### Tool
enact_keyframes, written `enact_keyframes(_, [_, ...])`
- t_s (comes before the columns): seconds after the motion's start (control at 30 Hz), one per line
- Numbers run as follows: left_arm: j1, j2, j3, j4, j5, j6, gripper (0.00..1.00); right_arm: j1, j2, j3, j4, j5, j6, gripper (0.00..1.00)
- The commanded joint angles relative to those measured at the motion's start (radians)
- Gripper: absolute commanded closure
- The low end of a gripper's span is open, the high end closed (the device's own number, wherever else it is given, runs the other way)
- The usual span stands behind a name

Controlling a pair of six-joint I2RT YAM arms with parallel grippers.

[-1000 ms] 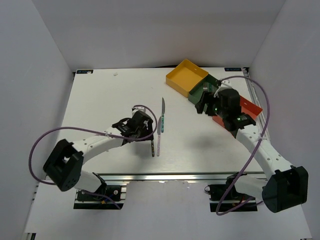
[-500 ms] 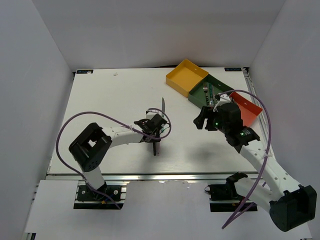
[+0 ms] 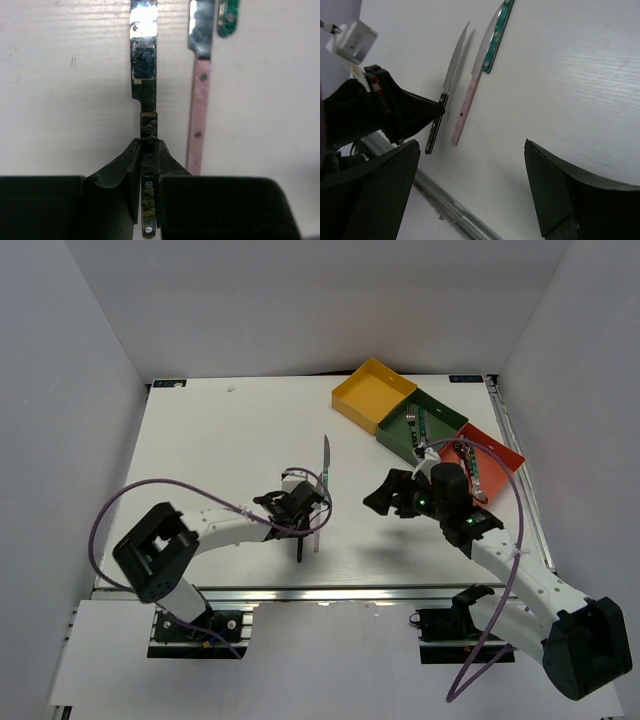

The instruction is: Sort the eating utensils into containers

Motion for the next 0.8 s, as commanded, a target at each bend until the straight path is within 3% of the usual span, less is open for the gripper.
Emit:
enact_keyframes(0.0, [-0.034,-0.186,-0.052,0.047,0.004,0.038,1.0,0.082,0.054,-0.04,0.231,-0.001,0.194,0.11])
enact_keyframes(0.1, [-0.037,-0.326,-0.111,0.191,0.105,0.053,1.0,0.158,0.109,-0.064,0.402,0.049,0.307,0.13])
enact_keyframes(0.27, [-0.037,-0.369,-0.141,0.274,0.248,0.06,1.0,0.27,0.245,0.025,0.453,0.174,0.361,0.17])
enact_keyframes(0.43, [-0.037,-0.396,-0.166,0.355,0.305,0.043,1.0,0.332,0.371,0.141,0.428,0.257,0.37,0.23])
enact_keyframes(0.5, [-0.037,-0.404,-0.169,0.393,0.323,0.038,1.0,0.335,0.402,0.161,0.445,0.248,0.38,0.29])
enact_keyframes(0.57, [-0.037,-0.402,-0.164,0.403,0.336,0.041,1.0,0.341,0.442,0.167,0.454,0.232,0.381,0.44])
enact_keyframes(0.77, [-0.037,-0.409,-0.154,0.406,0.32,0.052,1.0,0.344,0.464,0.151,0.477,0.222,0.383,0.66])
